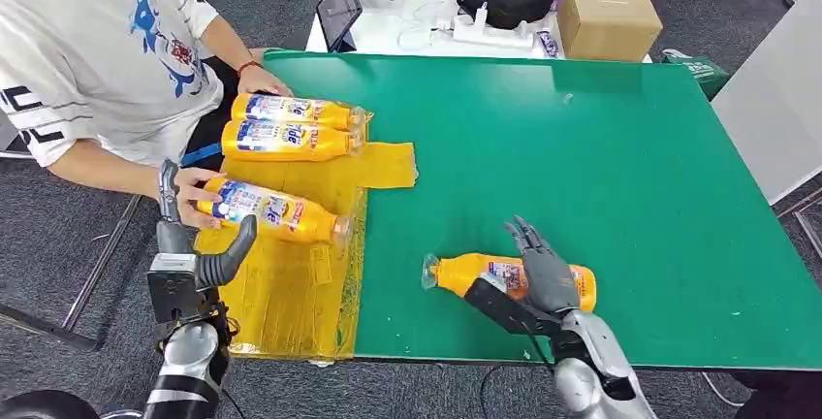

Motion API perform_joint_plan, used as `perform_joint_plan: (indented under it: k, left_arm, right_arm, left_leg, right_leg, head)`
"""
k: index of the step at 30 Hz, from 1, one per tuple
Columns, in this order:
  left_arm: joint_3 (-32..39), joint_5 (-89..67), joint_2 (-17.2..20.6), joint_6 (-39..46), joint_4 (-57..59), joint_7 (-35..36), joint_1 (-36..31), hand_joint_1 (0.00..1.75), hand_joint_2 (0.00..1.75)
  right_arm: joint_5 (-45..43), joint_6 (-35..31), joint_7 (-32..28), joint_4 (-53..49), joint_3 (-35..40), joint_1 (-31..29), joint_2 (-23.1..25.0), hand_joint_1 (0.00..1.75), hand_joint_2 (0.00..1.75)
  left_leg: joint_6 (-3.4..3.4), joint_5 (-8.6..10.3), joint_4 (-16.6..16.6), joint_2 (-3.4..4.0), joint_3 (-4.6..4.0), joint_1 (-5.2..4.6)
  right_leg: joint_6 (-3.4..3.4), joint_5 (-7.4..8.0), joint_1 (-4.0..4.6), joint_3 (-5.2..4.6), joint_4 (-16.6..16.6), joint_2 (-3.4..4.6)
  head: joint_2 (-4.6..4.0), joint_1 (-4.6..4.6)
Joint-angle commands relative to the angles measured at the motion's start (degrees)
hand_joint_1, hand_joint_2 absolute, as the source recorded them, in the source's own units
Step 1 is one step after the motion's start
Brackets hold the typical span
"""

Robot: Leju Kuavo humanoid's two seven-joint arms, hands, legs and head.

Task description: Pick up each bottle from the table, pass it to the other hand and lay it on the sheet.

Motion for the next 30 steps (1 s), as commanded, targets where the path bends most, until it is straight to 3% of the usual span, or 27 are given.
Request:
perform_joint_plan:
  k: [1, 10, 18, 30]
  left_arm:
    - [2.4, -0.9, -2.3, -1.7, 5.4, 0.3, -0.6, 0.0, 1.75]
    - [2.0, -1.0, -2.3, -2.8, 7.3, 0.2, -2.1, 0.0, 1.75]
    - [0.0, -0.4, -2.2, -3.7, 12.6, 1.0, -5.0, 0.0, 1.75]
    - [-1.0, 0.2, -2.0, -3.9, 14.9, 1.9, -6.4, 0.0, 1.75]
  right_arm:
    - [-1.4, 3.9, 1.0, -3.2, -0.9, -0.6, -7.1, 0.0, 1.75]
    - [-2.5, 5.3, 2.0, 0.6, 0.5, -2.2, -7.6, 0.0, 1.75]
    - [-8.1, 9.9, 2.2, 18.7, 2.3, -10.5, -6.5, 0.0, 1.75]
    - [-8.9, 11.5, 2.8, 25.5, 4.7, -13.8, -6.4, 0.0, 1.75]
  left_leg:
    - [-0.05, -0.06, 0.0, -0.03, 0.21, 0.02]
    - [-0.05, -0.05, 0.0, 0.1, 0.26, 0.08]
    - [-0.05, 0.02, -0.1, 0.12, 0.22, 0.09]
    - [0.01, 0.06, -0.1, 0.07, 0.3, 0.09]
  right_leg:
    - [-0.11, -0.07, 0.04, 0.22, 0.0, -0.11]
    - [-0.08, -0.04, 0.11, 0.25, 0.0, 0.01]
    - [-0.07, 0.05, 0.11, 0.22, -0.1, 0.05]
    - [-0.07, 0.04, 0.11, 0.31, -0.1, 0.0]
  head:
    - [0.0, 0.0]
    - [0.0, -0.02]
    - [0.0, 0.0]
    - [0.0, 0.0]
